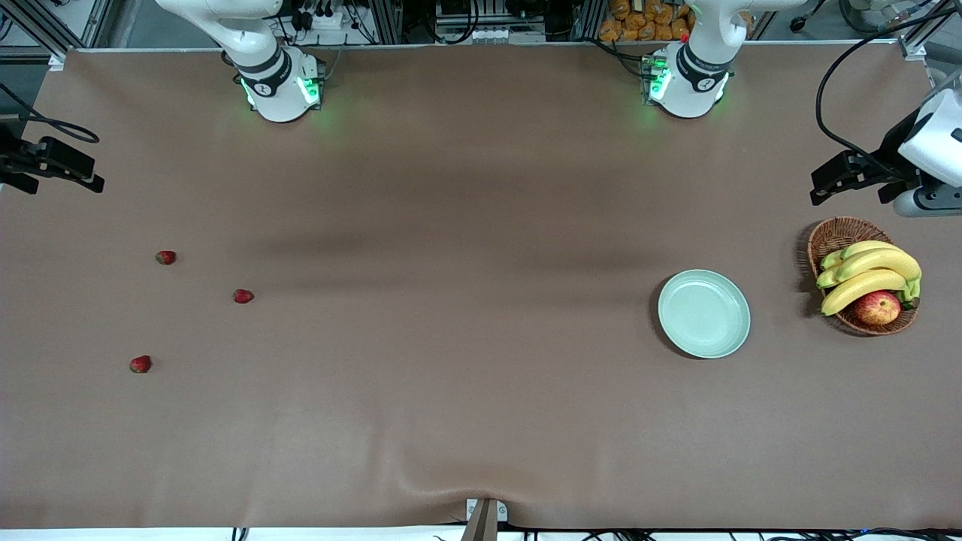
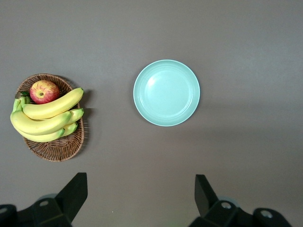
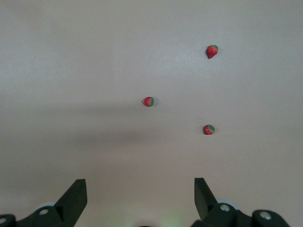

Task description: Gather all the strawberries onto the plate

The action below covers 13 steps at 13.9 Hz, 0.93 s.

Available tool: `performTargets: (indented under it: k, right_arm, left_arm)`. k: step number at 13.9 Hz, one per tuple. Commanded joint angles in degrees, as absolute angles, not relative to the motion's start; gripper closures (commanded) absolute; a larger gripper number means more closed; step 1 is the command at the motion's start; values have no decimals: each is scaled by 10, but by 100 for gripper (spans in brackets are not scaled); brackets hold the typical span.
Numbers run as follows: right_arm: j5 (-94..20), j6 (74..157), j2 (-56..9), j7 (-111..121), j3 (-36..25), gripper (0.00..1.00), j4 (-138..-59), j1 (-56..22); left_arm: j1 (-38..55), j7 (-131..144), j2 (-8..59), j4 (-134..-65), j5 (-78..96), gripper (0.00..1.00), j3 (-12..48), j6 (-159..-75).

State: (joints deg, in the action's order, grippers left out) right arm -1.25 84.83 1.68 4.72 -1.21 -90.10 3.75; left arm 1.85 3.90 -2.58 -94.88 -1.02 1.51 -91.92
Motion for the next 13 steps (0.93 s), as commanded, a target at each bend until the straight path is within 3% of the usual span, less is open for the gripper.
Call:
performTargets:
  k: [1, 13]
  right_arm:
    - [-17, 842, 20, 45, -8, 0, -897, 42]
    - [-16, 845, 12, 46, -8, 0, -902, 35]
  left_arm:
    - [18, 33, -26, -939, -5, 0, 13, -905]
    - [17, 30, -31, -945, -4, 0, 11, -905]
